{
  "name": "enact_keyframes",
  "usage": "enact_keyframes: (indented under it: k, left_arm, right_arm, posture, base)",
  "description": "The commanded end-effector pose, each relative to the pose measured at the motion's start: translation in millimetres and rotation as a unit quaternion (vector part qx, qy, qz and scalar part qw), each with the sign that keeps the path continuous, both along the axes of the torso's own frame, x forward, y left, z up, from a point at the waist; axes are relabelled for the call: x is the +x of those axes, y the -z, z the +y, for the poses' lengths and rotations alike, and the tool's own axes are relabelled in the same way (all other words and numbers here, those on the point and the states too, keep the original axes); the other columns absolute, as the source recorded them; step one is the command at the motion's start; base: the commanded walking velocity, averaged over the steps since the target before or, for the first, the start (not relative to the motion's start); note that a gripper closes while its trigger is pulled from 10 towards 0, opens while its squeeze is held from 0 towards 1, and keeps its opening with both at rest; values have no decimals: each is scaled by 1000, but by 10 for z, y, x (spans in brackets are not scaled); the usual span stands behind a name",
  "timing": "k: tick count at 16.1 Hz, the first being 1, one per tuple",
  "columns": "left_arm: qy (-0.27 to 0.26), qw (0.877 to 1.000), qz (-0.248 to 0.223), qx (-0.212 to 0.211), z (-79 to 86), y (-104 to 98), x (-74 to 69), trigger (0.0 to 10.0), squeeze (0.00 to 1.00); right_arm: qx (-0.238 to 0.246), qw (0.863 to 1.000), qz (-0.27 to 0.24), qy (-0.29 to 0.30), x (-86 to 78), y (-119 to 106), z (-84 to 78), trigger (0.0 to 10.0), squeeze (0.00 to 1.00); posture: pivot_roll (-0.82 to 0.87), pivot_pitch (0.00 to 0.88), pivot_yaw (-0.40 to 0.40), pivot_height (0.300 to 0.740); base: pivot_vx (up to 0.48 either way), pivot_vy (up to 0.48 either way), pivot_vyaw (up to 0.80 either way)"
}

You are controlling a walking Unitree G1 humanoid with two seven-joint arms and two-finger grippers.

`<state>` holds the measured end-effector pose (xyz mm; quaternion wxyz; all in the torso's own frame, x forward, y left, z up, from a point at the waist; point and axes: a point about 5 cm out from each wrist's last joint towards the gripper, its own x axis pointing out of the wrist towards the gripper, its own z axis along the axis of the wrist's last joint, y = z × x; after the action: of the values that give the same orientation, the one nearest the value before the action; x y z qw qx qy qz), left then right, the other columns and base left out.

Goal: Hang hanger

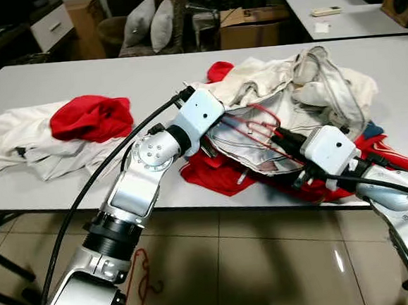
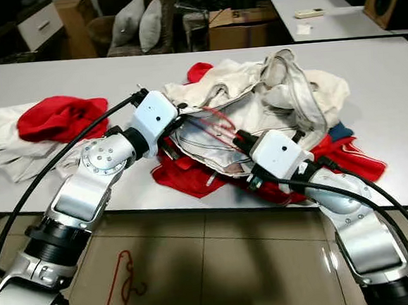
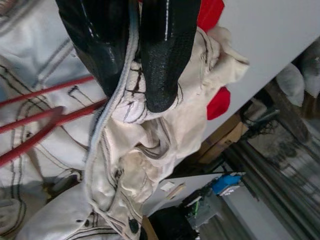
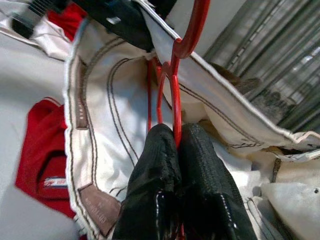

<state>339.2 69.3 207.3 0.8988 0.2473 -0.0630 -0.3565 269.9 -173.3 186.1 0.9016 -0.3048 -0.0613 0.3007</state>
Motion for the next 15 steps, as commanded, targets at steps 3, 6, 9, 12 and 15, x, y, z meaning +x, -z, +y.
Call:
enact_keyframes:
  k: [3, 6, 9, 12, 15]
  left_arm:
    - [27, 999, 9, -26, -53, -80, -70, 0, 0]
    - [30, 999, -1, -21, -95, -125, -51, 0, 0]
    - [38, 999, -3, -16, -146, -165, -33, 0, 0]
    - [9, 1000, -19, 10, -117, -157, 102, 10000, 0]
    - [41, 999, 8, -1, -102, -196, 154, 10000, 1000]
  right_arm:
    - [-2, 1000, -8, 3, 74, 50, 63, 10000, 0]
    - [-19, 999, -5, -29, 59, 157, 169, 10000, 0]
    - [-27, 999, -18, -42, 123, 167, 202, 10000, 0]
    - [-20, 998, -28, -59, 140, 116, 222, 10000, 0]
    - [-18, 998, -28, -59, 151, 126, 171, 10000, 0]
  posture:
    - [-80, 0, 88, 740]
    - [-80, 0, 93, 740]
    - [-81, 0, 102, 740]
    - [-77, 0, 97, 740]
    - [-82, 0, 102, 740]
  base:
    - [0, 0, 0]
    - [0, 0, 0]
    - [0, 0, 0]
    - [0, 0, 0]
    - [0, 0, 0]
